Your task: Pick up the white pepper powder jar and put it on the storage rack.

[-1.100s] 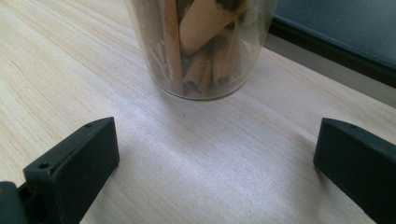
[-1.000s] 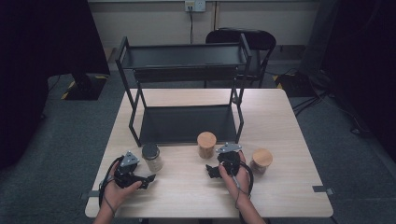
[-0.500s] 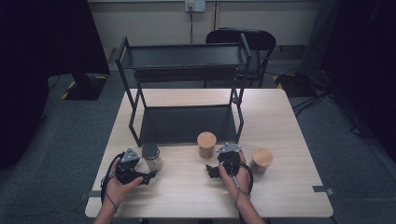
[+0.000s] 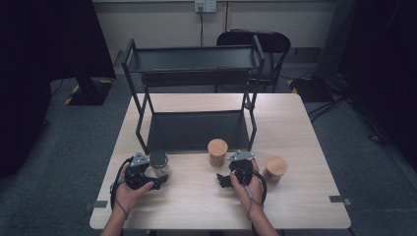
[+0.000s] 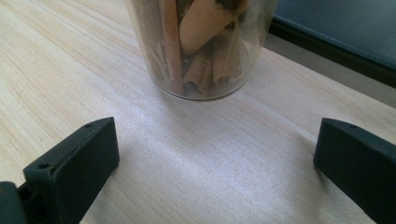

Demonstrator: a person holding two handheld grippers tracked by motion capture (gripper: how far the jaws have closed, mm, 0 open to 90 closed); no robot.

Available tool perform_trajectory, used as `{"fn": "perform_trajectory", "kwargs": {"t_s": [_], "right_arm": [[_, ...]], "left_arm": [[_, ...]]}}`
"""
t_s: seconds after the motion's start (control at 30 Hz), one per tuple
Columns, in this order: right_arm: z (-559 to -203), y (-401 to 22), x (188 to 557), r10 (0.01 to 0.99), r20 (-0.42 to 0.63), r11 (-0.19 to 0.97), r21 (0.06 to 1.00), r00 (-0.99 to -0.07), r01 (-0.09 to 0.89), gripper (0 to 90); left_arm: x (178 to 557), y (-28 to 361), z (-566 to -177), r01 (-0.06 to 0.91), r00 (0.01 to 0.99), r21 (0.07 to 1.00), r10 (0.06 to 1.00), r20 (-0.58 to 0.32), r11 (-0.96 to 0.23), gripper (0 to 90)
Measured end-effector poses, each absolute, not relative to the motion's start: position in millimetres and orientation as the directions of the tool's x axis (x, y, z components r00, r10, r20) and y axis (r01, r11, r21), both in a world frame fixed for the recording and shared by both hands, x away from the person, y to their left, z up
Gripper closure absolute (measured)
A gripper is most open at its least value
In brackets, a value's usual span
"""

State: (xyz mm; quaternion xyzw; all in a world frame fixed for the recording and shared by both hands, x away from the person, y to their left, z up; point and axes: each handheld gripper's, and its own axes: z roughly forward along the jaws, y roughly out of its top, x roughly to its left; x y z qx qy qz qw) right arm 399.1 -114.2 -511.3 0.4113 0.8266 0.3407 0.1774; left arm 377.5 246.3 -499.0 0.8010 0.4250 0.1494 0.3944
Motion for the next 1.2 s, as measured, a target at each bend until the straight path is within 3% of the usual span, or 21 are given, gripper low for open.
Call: {"fn": "perform_trajectory", "kwargs": {"t_s": [0.23, 0.67, 1.2], "right_arm": [[-511.3, -114.2, 399.1, 0.801, -0.013, 0.430, 0.709, -0.599, 0.559, 0.0], [-511.3, -114.2, 399.1, 0.801, -0.013, 0.430, 0.709, -0.599, 0.559, 0.0], [-511.3, -114.3, 399.1, 0.801, -0.013, 0.430, 0.709, -0.599, 0.559, 0.0]], "left_arm": [[381.3, 242.8, -496.2, 0.548, 0.601, 0.773, 0.793, -0.099, -0.319, 5.1], [385.5, 231.5, -496.1, 0.535, 0.618, 0.768, 0.783, -0.071, -0.353, 23.3], [388.5, 226.4, -494.0, 0.516, 0.624, 0.777, 0.780, -0.052, -0.361, 30.4]]}}
